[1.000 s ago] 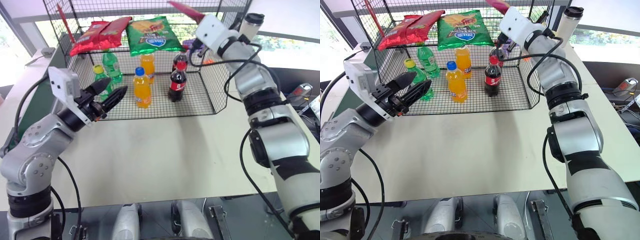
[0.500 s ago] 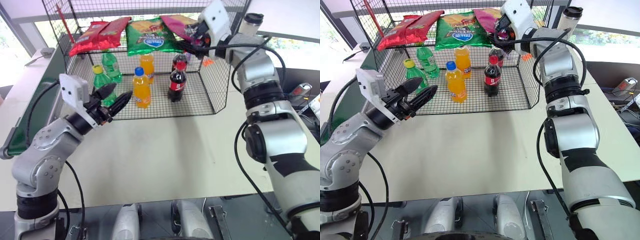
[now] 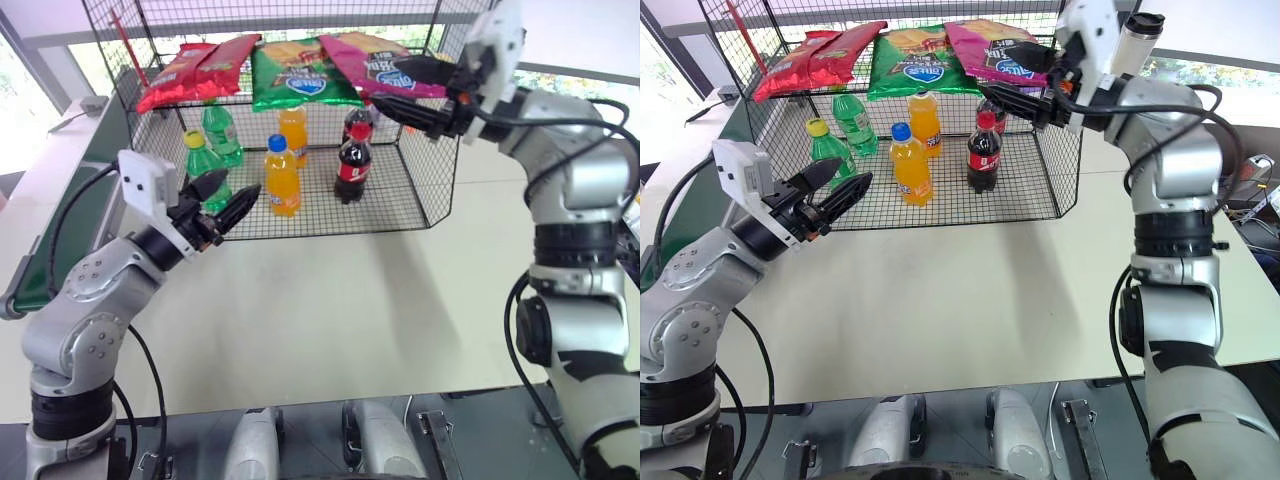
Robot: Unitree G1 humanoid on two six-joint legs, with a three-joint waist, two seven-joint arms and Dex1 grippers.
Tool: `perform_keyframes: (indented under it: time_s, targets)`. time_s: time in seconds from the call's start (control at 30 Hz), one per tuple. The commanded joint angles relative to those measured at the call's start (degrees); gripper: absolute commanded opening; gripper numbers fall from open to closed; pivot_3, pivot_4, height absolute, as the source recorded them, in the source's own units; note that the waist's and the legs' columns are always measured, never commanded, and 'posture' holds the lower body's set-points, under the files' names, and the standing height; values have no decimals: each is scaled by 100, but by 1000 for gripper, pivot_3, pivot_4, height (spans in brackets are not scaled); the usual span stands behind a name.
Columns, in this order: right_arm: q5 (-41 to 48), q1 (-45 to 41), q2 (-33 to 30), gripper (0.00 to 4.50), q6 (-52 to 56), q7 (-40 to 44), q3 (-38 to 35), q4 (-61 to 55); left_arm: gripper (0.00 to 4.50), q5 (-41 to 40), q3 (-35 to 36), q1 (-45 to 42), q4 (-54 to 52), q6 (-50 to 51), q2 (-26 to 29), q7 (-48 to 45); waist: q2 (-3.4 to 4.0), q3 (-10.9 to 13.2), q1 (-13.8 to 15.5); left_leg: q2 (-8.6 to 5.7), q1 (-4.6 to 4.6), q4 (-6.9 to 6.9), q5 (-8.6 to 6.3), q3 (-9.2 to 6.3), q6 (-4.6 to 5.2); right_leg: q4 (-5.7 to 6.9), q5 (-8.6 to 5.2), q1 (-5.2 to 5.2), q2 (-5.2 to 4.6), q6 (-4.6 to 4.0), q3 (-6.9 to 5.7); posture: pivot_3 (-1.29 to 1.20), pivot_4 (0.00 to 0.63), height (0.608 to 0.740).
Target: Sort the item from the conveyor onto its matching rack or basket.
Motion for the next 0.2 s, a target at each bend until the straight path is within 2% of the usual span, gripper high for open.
perform_keyframes:
  time_s: [0.03, 0.13, 0.2]
  targets:
    - [941, 533, -238, 3226, 903, -304, -718, -1245, 3212, -265, 432, -13, -136, 1, 85, 63, 0, 0, 5, 0, 0, 0, 0, 0, 0, 0, 0, 0, 0, 0, 0, 0, 150, 740]
    - [1652, 1700, -433, 3226, 1757, -549, -1184, -2347, 3212, -482, 550, 190, -281, 218, 260, 23, -3, -2, 37, 0, 0, 1, 0, -5, 0, -3, -1, 6, -1, 0, -4, 0, 150, 740]
    - [1917, 2285, -396, 3226, 1996, -823, -1335, -2830, 3212, -325, 478, 349, -376, 231, 410, -11, -3, -2, 36, -1, 1, 0, -1, -6, 1, -9, -3, 11, -3, 1, -5, 0, 150, 740]
